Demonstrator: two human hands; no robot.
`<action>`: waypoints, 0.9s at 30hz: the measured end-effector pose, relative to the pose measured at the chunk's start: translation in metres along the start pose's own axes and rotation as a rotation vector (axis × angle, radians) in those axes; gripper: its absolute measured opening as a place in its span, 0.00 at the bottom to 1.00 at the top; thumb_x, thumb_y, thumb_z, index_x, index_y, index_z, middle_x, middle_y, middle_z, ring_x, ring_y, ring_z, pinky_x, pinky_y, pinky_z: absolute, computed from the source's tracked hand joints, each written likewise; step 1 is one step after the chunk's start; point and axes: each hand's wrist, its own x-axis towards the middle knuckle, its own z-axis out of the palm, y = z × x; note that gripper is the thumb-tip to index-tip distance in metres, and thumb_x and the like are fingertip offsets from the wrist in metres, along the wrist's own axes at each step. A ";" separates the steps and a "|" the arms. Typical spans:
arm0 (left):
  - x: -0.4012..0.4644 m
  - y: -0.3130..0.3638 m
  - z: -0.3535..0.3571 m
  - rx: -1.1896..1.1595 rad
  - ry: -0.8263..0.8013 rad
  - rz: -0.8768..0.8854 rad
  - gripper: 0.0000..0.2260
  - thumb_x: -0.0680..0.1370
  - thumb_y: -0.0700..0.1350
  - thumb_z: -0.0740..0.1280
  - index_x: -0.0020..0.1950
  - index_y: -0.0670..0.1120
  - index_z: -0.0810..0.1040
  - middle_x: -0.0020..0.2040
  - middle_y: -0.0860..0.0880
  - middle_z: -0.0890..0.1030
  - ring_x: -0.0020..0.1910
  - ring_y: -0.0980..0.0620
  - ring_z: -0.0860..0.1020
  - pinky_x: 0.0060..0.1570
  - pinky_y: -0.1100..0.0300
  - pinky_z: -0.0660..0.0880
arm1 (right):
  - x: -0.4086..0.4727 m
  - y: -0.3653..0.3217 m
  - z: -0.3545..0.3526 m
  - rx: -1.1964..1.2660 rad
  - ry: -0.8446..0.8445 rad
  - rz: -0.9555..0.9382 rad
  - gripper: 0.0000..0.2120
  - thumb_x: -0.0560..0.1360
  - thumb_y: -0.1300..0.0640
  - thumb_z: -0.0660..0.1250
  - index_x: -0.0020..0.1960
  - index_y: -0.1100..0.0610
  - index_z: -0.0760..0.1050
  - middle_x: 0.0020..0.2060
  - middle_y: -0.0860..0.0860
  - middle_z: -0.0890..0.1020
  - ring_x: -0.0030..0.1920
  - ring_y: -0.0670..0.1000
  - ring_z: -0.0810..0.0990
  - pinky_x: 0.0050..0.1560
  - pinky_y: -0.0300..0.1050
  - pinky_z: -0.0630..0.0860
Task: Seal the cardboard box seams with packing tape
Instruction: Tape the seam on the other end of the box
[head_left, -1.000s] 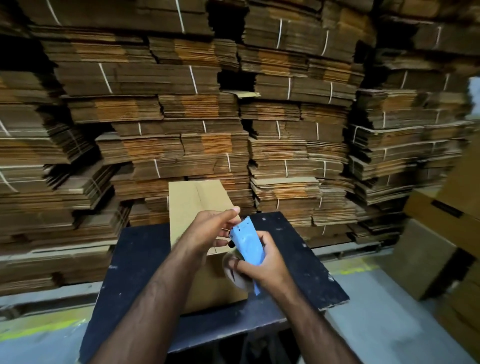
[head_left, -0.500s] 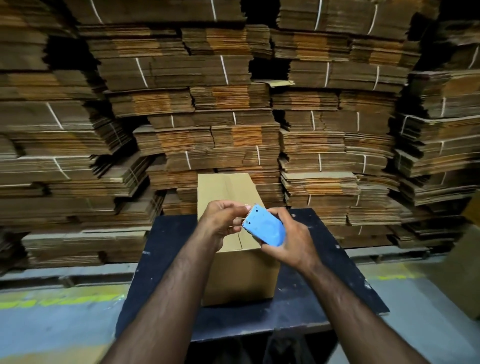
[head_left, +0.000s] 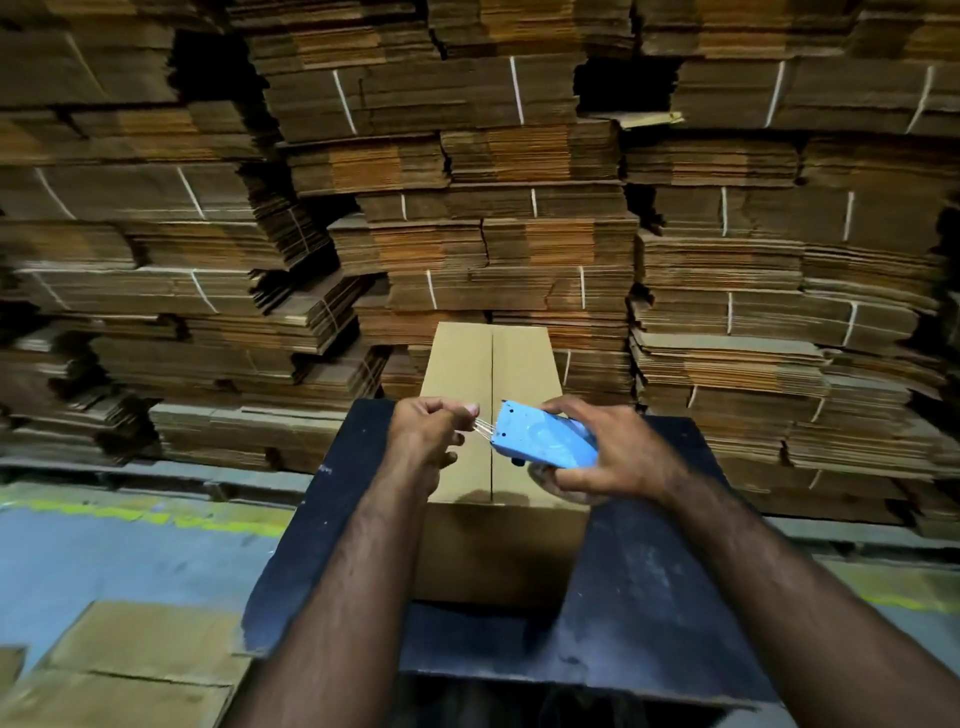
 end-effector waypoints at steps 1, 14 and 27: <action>0.002 -0.002 0.002 0.005 0.019 -0.008 0.05 0.74 0.42 0.74 0.45 0.41 0.85 0.40 0.46 0.85 0.37 0.50 0.75 0.37 0.56 0.72 | 0.005 0.004 0.000 -0.005 -0.027 -0.022 0.39 0.61 0.27 0.62 0.68 0.41 0.67 0.57 0.49 0.81 0.50 0.50 0.79 0.46 0.48 0.80; 0.004 -0.033 0.001 -0.004 0.221 -0.078 0.02 0.75 0.37 0.72 0.45 0.39 0.81 0.37 0.41 0.83 0.34 0.49 0.82 0.36 0.52 0.83 | 0.030 0.031 0.008 -0.039 -0.238 -0.175 0.42 0.62 0.29 0.65 0.73 0.43 0.67 0.60 0.49 0.79 0.50 0.47 0.75 0.48 0.45 0.78; 0.042 -0.028 0.017 0.268 0.344 0.117 0.06 0.73 0.47 0.74 0.39 0.46 0.82 0.37 0.47 0.84 0.37 0.45 0.80 0.44 0.47 0.80 | 0.033 0.035 0.000 -0.027 -0.101 -0.151 0.35 0.67 0.36 0.71 0.71 0.42 0.69 0.59 0.46 0.81 0.54 0.50 0.78 0.45 0.42 0.72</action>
